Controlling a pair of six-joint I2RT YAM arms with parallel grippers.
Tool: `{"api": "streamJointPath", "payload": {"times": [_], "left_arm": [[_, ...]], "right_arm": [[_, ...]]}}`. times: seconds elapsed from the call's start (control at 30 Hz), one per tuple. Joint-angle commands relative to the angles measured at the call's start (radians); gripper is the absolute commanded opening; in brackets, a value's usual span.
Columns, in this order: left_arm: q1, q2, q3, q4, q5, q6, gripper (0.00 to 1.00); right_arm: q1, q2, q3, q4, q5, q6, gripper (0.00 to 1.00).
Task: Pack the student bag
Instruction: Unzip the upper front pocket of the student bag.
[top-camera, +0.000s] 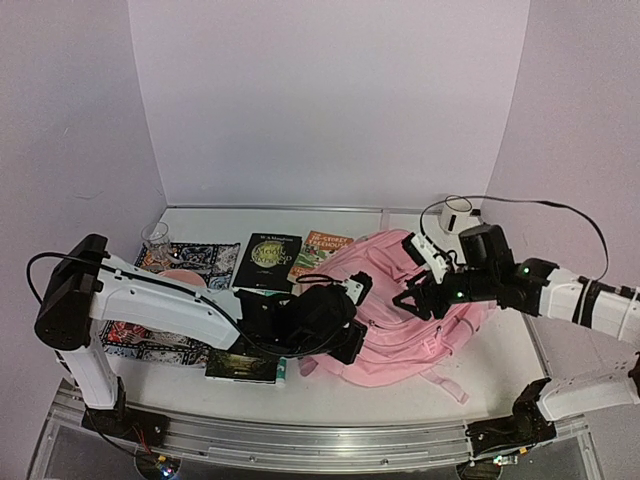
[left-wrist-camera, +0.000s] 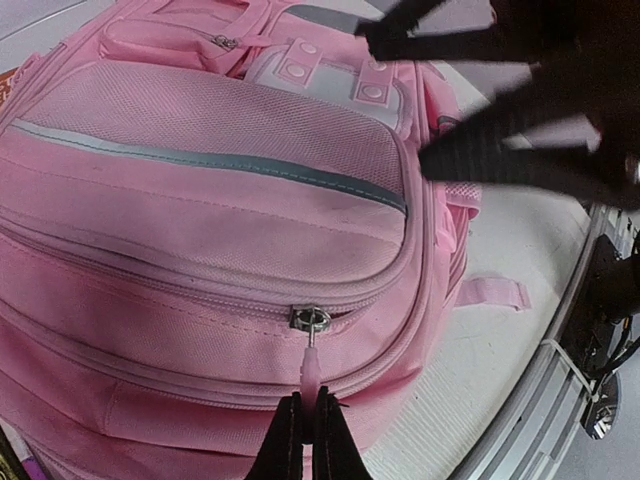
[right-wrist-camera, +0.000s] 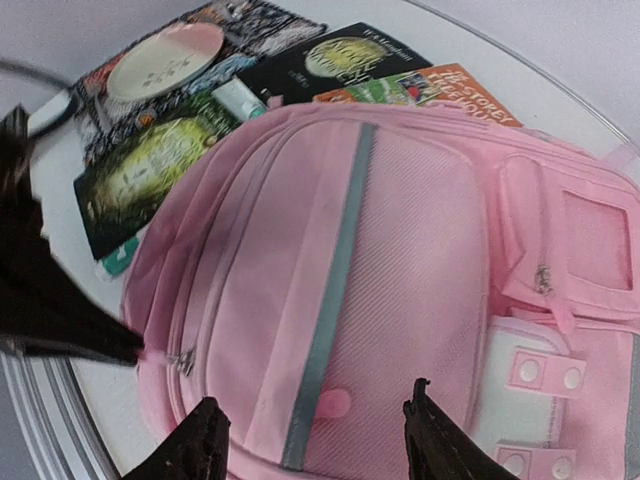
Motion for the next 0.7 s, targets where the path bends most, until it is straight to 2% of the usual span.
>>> {"api": "streamJointPath", "payload": {"times": [0.0, 0.13, 0.27, 0.37, 0.6, 0.67], "left_arm": [[0.028, -0.017, 0.06, 0.038, 0.044, 0.03, 0.0], [0.036, -0.021, 0.068, 0.039, 0.072, 0.034, 0.0], [0.036, -0.021, 0.075, 0.041, 0.102, 0.028, 0.0], [0.037, -0.026, 0.077, 0.044, 0.113, 0.025, 0.0], [0.042, -0.035, 0.065, 0.058, 0.123, 0.012, 0.0], [0.043, -0.039, 0.063, 0.065, 0.136, 0.01, 0.0]], "right_arm": [[0.081, -0.101, -0.117, 0.137, 0.043, -0.198, 0.59], [0.126, -0.143, -0.178, 0.21, 0.063, -0.314, 0.56], [0.179, -0.099, -0.167, 0.213, 0.113, -0.369, 0.5], [0.203, -0.046, -0.148, 0.205, 0.163, -0.392, 0.49], [0.218, 0.018, -0.129, 0.198, 0.17, -0.412, 0.47], [0.22, 0.033, -0.129, 0.201, 0.212, -0.416, 0.42]]}}
